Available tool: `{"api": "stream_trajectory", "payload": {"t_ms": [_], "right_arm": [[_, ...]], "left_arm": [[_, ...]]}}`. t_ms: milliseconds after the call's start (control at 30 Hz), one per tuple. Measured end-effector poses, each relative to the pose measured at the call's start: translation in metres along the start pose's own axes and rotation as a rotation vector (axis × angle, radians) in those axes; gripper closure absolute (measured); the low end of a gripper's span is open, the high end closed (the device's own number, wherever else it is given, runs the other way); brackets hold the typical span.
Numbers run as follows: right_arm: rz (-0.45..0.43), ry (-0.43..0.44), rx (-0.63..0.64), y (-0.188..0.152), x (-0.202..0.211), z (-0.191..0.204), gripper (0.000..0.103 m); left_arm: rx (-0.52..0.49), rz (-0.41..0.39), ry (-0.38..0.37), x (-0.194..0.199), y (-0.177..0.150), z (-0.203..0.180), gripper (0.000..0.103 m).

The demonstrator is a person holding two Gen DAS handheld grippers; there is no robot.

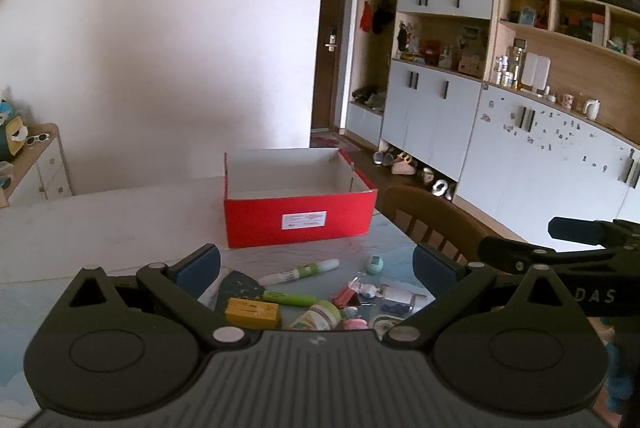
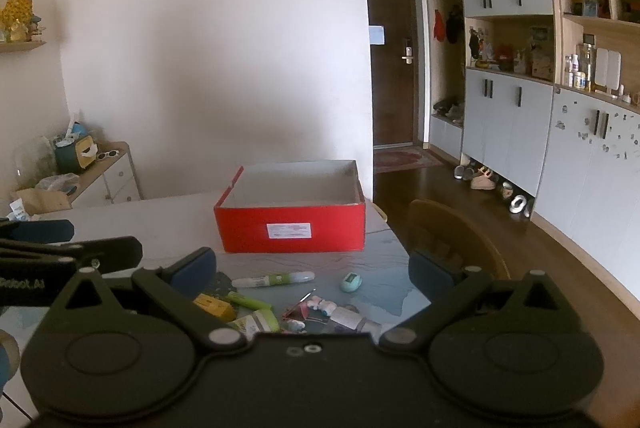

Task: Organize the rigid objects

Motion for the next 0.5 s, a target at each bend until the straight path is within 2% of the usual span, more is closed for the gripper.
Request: {"api": "stream_trajectory", "payload": {"t_ms": [233,500], "right_arm": [[0.004,0.025,0.001,0.001,0.0,0.004,0.0],[0.013,0.057,0.006,0.002,-0.005,0.012,0.001]], "left_arm": [[0.009,-0.004,0.013,0.0,0.0,0.006,0.0],[0.032,-0.001,-0.006,-0.002,0.001,0.015,0.0]]}}
Point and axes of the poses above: each gripper's, at about its wrist camera, not at the fingertips, and x roughly against the way its jaws point, z to its left, y to its top, the point moved 3 cm from there along -x, roughly the way its jaws point, and after that the axes turned 9 degrees about -x, right-handed, at the moved point
